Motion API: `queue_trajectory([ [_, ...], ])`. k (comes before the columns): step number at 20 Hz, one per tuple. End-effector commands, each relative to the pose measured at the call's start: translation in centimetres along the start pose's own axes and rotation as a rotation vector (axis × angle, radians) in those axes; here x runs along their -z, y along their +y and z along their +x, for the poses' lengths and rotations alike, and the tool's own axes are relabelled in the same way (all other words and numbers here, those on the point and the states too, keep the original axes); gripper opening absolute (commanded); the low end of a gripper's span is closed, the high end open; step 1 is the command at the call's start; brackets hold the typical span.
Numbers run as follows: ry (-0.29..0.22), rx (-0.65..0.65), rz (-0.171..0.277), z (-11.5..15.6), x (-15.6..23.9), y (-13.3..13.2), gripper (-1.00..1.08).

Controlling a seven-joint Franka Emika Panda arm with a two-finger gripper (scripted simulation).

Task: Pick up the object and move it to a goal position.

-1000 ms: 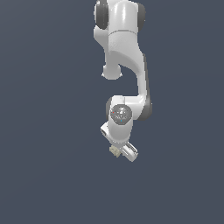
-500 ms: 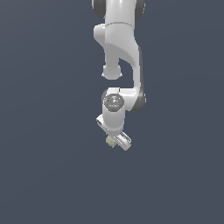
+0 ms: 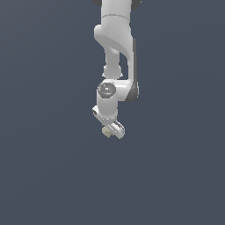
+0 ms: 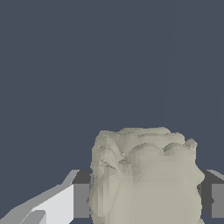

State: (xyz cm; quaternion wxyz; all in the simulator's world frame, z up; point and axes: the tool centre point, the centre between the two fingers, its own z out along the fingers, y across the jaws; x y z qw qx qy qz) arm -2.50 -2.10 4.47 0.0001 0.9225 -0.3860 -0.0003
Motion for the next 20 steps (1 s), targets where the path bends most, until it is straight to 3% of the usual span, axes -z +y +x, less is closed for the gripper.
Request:
queue_trajectory([
  [1, 0.000, 0.000, 0.000, -0.6, 0.1, 1.8, -1.00],
  [12, 0.000, 0.000, 0.000, -3.3, 0.3, 9.3, -1.00],
  [20, 0.000, 0.000, 0.000, -4.3, 0.4, 12.5, -1.00],
])
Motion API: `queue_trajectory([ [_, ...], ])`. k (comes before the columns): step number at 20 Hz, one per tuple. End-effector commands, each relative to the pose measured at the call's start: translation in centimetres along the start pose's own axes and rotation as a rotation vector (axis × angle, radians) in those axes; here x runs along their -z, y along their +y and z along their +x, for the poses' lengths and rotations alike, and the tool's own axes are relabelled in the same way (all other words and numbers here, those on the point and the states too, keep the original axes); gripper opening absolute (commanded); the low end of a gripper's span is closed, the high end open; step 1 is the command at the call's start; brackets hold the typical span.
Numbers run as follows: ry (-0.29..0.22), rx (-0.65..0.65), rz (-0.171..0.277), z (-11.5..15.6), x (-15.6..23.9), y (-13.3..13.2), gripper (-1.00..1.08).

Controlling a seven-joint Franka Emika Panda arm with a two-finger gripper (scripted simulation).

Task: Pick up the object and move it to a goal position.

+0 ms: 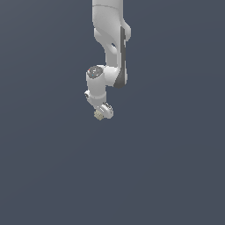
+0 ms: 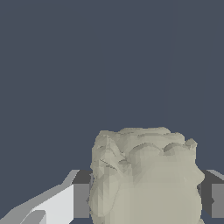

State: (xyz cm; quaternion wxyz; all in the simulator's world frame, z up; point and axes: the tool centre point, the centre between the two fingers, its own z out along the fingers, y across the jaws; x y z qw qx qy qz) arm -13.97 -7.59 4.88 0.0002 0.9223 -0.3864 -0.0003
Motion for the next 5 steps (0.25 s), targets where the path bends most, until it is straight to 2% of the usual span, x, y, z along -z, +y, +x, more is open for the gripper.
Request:
queue_trajectory([
  [1, 0.000, 0.001, 0.000, -0.21, 0.03, 0.67, -1.00],
  [5, 0.000, 0.001, 0.000, -0.30, 0.05, 1.06, -1.00],
])
